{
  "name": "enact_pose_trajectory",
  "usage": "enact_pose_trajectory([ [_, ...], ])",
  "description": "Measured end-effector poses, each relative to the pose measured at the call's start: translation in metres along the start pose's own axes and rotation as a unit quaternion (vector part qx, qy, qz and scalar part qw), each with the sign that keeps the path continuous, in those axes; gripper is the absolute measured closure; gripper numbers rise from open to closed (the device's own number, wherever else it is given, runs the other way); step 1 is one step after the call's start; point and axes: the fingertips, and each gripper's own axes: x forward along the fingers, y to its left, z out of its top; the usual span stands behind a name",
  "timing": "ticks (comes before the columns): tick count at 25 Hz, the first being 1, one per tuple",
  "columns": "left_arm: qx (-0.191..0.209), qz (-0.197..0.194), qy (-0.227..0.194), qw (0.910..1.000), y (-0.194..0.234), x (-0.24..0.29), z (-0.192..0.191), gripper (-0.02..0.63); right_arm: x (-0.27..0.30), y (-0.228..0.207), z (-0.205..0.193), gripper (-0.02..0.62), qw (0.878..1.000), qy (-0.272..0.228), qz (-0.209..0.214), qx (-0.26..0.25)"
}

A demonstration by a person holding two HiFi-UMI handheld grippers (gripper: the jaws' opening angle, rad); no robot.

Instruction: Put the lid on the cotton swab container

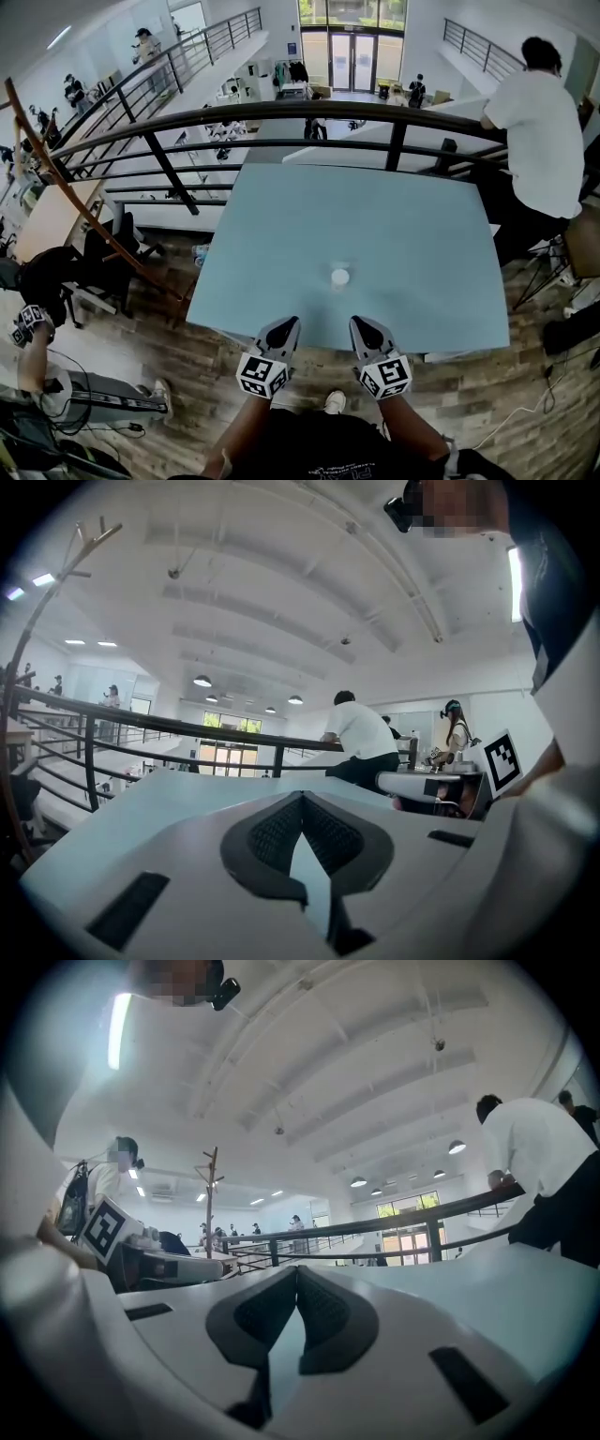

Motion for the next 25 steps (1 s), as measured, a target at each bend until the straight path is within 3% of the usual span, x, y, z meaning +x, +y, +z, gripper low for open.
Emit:
enact_pose_trajectory([
  [7, -0.016, 0.009, 0.006, 0.9998, 0.003, 0.004, -0.010, 0.594, 0.007, -0.005, 0.002, 0.577, 1.000, 0.000, -0.005, -0.016],
  [11, -0.005, 0.001, 0.011, 0.9999, 0.012, 0.017, -0.010, 0.594, 0.019, -0.008, 0.001, 0.577, 1.000, 0.008, -0.007, -0.013],
  [16, 0.013, -0.017, 0.001, 0.9998, 0.040, 0.030, 0.004, 0.594, 0.047, -0.003, 0.014, 0.577, 0.999, 0.003, -0.017, -0.032],
  [25, 0.010, -0.047, -0.021, 0.9986, 0.095, 0.059, 0.040, 0.594, 0.103, 0.003, 0.037, 0.577, 0.998, -0.024, -0.053, -0.027],
])
